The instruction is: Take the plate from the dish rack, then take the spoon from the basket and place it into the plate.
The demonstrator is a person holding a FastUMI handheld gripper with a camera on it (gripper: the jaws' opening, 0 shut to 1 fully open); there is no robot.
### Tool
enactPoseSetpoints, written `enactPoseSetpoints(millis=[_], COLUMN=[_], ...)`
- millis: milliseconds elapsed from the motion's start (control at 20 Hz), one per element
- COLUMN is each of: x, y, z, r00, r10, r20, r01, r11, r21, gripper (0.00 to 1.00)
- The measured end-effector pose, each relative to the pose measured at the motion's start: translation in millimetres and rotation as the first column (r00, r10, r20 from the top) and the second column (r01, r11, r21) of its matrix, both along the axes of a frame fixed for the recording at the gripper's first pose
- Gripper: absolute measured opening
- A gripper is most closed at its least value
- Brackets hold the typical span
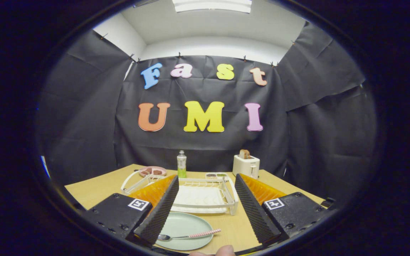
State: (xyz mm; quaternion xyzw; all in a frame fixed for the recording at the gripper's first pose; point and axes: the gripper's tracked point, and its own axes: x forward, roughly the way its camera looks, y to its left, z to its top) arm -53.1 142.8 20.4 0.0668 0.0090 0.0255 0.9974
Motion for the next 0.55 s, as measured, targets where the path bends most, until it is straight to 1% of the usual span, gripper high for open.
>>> enactPoseSetpoints(millis=[350,550], x=[-2,-2], y=[5,9], z=[5,8], r00=[1.000,1.000], r10=[0.006,0.018], r20=[0.008,0.009], r01=[-0.006,-0.018], r11=[1.000,1.000], r21=[-0.018,0.004], gripper=[1.00,1.00])
